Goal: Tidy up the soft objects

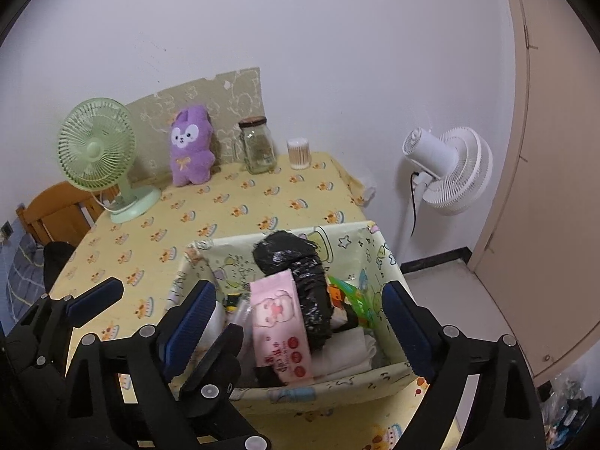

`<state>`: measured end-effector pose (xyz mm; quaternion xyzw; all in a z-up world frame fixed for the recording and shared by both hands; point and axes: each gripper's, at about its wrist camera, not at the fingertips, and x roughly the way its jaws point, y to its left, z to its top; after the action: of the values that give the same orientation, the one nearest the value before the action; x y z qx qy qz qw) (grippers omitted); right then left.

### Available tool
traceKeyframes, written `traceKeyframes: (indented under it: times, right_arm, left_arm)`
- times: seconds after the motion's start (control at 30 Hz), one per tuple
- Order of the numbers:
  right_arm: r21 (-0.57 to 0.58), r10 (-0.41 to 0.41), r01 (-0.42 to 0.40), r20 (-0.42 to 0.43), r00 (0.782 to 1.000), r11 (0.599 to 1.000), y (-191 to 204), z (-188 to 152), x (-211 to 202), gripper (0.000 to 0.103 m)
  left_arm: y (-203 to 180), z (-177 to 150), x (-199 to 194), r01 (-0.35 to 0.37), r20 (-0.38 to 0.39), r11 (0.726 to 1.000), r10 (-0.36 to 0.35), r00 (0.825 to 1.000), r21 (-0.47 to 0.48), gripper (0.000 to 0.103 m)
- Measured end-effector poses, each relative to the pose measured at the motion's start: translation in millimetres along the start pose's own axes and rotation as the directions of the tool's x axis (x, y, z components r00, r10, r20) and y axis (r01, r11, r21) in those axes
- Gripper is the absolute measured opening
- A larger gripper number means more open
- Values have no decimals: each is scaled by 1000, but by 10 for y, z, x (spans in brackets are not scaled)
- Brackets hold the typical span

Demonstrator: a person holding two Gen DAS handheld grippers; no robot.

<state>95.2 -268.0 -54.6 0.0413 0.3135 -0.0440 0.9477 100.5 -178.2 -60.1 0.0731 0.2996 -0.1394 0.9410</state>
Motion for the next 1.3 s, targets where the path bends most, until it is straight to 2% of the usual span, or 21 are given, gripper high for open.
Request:
traceKeyframes:
  times: [0.33, 0.43, 0.97, 1.13, 1.23, 1.3]
  right_arm:
    - [-19, 19, -18, 55, 998, 1000, 245, 22, -334, 95]
    - [-23, 20, -18, 74, 997, 1000, 338, 35, -429, 99]
    - [-73, 63, -51, 169, 984, 996, 861, 144, -905, 103]
    - [-75, 74, -61, 187, 979, 995, 1012, 161, -1036, 103]
    - [-71, 88, -75, 197, 977, 995, 1072, 157, -1106, 103]
    - [-67, 83, -71, 205, 975, 995, 1107, 142, -1159, 103]
  left_arm:
    - [203, 0, -360, -36, 59, 999, 37, 998, -24, 103]
    - [275, -4, -471, -46, 78, 999, 48, 996, -28, 103]
    - [889, -59, -1026, -120, 159, 985, 139, 977, -123, 103]
    - [1087, -102, -1214, -136, 180, 979, 163, 970, -151, 103]
    - [1165, -132, -1346, -193, 195, 967, 224, 955, -166, 103]
    - [1207, -156, -1421, -198, 210, 966, 230, 950, -165, 103]
